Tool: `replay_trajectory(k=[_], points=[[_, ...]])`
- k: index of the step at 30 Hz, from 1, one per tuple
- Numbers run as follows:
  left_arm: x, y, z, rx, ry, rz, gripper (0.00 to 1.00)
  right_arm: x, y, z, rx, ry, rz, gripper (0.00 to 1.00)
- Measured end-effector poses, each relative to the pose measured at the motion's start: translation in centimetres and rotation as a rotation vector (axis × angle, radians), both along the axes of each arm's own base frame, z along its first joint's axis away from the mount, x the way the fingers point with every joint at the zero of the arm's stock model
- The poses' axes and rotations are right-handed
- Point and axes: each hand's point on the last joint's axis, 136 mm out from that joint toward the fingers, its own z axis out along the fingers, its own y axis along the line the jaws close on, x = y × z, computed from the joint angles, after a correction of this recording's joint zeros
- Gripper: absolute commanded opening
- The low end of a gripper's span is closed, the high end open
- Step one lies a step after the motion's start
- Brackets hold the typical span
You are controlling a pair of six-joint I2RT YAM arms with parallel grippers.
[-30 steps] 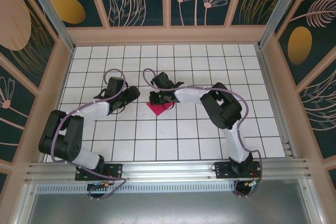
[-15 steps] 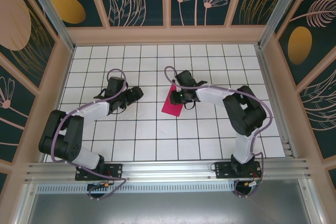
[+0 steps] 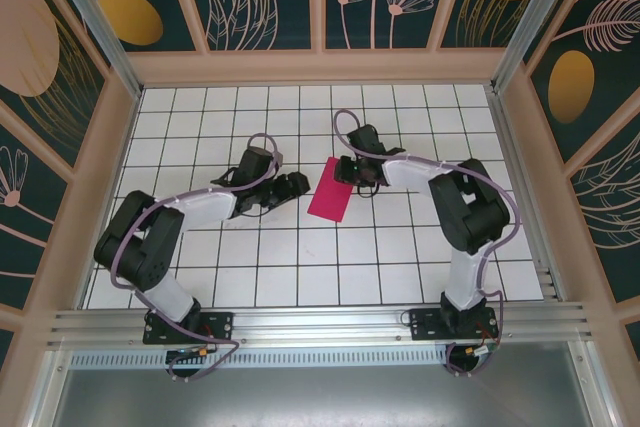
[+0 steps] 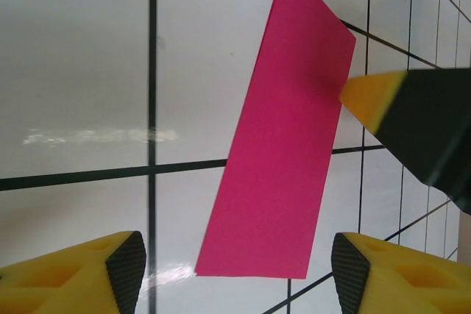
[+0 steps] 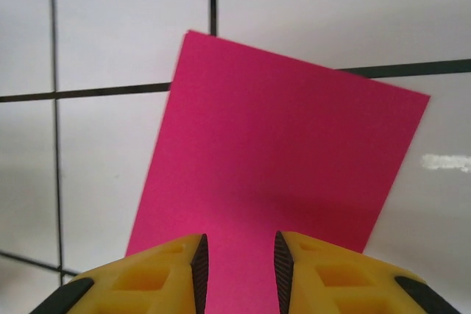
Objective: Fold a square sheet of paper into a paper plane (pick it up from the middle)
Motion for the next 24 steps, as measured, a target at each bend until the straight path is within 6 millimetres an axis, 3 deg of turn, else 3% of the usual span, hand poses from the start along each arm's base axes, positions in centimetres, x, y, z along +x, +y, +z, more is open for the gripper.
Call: replay_trajectory(k=[4, 13, 24], points=[[-0.3, -1.3, -0.6, -0.010, 0.027, -0.019, 0.70, 0.8, -0.8, -1.6, -0.003, 0.034, -0.023, 0.33], [-0.8, -3.0, -2.3, -0.008, 0.082, -0.052, 0.70, 1.7, -1.2, -1.5, 0.045, 0.033, -0.053, 0.32], [-0.8, -4.6, -1.8, -0.020, 0.079, -0.088, 0.72, 1.9, -1.5, -1.6, 0.130, 0.049, -0.068, 0.31]])
